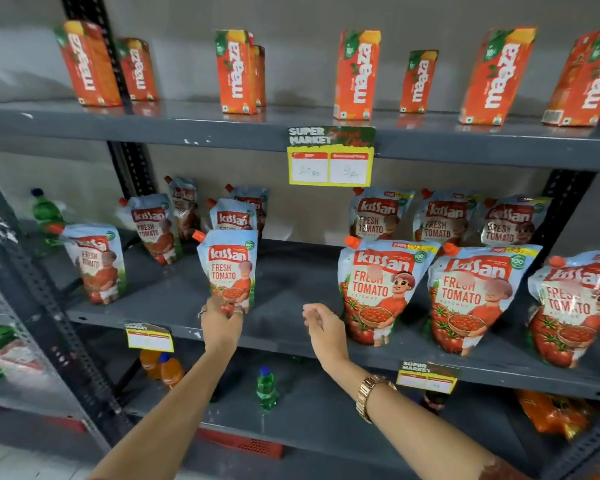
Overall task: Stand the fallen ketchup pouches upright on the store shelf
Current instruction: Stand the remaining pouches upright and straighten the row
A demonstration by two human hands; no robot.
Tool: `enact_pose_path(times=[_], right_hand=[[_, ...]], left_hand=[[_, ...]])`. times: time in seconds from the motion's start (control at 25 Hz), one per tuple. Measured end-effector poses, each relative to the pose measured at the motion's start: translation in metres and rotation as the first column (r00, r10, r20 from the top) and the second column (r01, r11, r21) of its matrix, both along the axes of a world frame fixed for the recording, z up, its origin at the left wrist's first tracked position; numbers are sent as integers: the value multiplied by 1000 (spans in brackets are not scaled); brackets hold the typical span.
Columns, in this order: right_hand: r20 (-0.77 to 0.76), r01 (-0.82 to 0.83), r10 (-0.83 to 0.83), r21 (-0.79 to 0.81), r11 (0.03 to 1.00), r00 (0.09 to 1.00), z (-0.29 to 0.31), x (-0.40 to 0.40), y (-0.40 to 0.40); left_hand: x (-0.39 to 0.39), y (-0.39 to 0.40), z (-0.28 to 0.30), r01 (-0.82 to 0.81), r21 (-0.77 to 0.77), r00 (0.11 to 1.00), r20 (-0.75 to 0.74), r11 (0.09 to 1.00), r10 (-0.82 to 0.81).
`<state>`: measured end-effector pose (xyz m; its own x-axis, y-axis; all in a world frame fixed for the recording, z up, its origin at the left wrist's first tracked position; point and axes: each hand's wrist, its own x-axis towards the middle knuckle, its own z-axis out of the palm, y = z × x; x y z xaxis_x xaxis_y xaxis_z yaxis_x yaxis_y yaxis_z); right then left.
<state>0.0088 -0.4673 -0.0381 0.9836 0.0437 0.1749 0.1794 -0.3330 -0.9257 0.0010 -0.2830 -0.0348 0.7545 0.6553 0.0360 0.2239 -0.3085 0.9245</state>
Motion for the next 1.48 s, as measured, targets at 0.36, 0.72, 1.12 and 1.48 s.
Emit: enact_pose_path(times=[0.36, 0.72, 1.12, 1.48], right_hand=[[-231, 49, -72, -104, 993, 970, -6, 25, 105], [-219, 120, -178, -253, 960, 959, -4, 39, 171], [-145, 122, -173, -307, 944, 974, -10, 41, 208], [-161, 204, -238, -202, 958, 958, -16, 38, 207]], left_hand=[[33, 94, -5, 314, -204, 937, -93, 927, -338], [50, 117, -15, 423, -253, 898, -12, 870, -440], [55, 155, -24, 429, -186, 901, 18, 884, -433], [56, 159, -19, 521, -103, 845, -79, 847, -529]])
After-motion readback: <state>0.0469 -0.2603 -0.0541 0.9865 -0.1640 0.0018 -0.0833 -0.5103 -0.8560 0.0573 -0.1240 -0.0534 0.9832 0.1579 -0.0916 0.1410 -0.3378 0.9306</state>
